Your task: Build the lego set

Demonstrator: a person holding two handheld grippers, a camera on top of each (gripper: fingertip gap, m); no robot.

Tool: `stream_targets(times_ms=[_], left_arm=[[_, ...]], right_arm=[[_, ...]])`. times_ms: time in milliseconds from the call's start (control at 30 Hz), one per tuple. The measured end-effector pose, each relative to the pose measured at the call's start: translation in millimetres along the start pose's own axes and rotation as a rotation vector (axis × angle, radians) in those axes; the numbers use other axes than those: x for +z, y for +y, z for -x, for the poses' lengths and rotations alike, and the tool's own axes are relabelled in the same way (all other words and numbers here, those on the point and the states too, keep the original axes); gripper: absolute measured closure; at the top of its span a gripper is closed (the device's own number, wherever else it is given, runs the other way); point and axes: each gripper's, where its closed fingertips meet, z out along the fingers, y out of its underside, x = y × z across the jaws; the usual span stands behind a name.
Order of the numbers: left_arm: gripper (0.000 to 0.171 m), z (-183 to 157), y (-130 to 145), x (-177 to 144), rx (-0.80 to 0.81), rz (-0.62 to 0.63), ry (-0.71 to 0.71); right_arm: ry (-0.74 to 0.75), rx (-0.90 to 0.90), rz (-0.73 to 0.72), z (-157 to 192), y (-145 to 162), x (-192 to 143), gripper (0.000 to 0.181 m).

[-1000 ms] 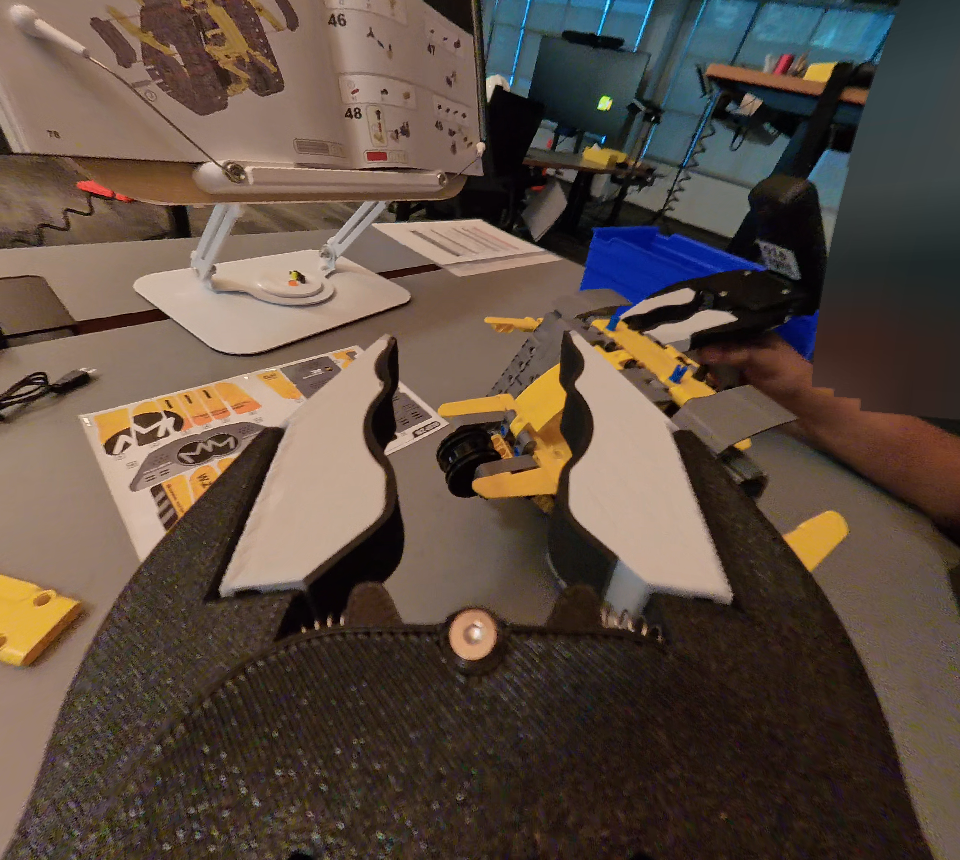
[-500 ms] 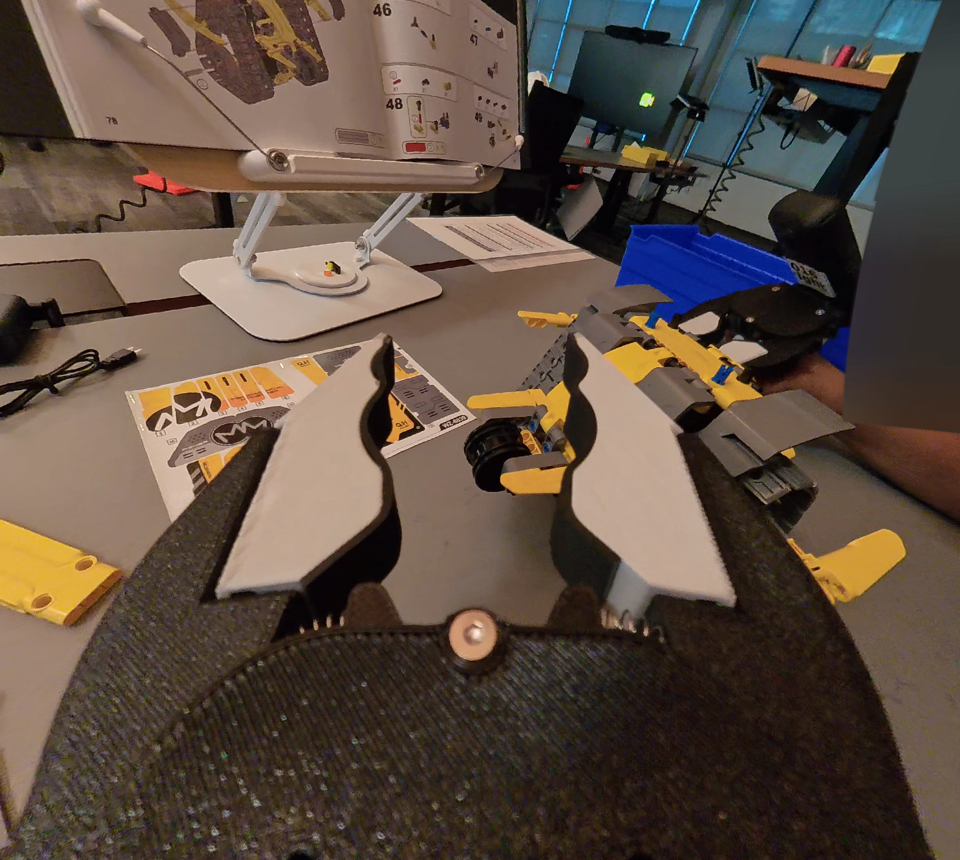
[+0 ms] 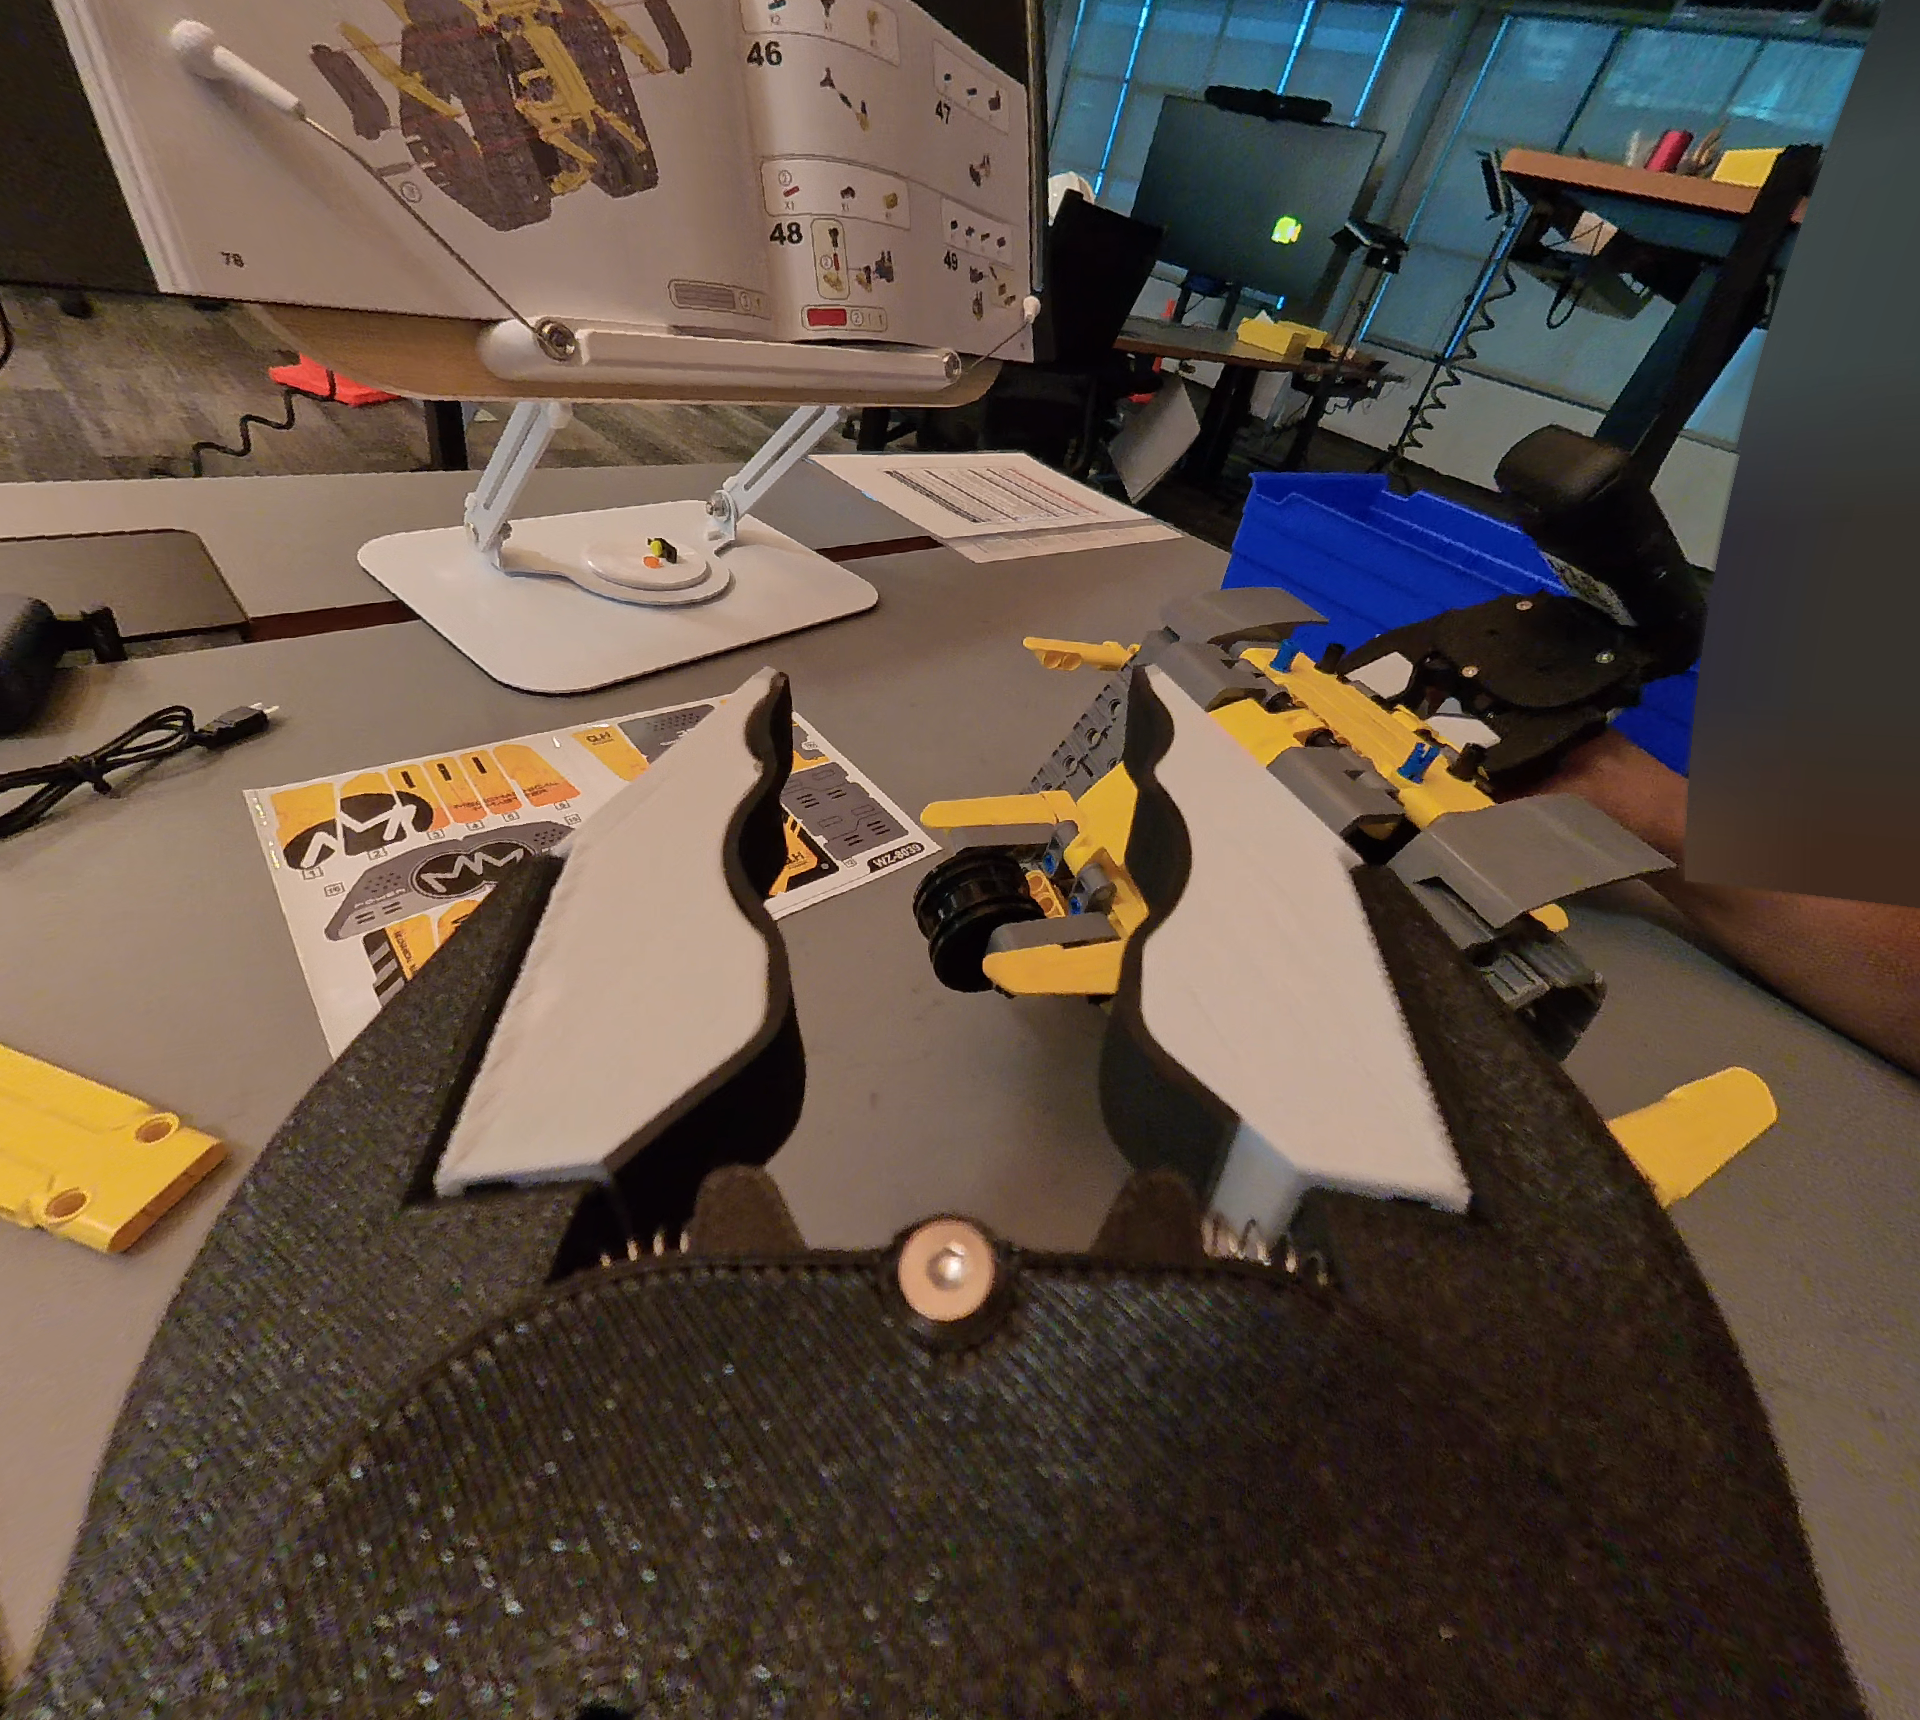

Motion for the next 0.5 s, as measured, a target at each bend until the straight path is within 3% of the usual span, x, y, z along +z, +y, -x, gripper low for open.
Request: stream_targets(times_ms=[300,500], left_arm=[[0.109,3,3,1,-0.004,0.007,-0.01],[0.109,1,2,0,-0.002,0.003,-0.007]], right_arm=[[0.011,-0.016,0.029,0,5,2,0.152],[-0.004,0.087,-0.107,-11,-15,-17,0.145]])
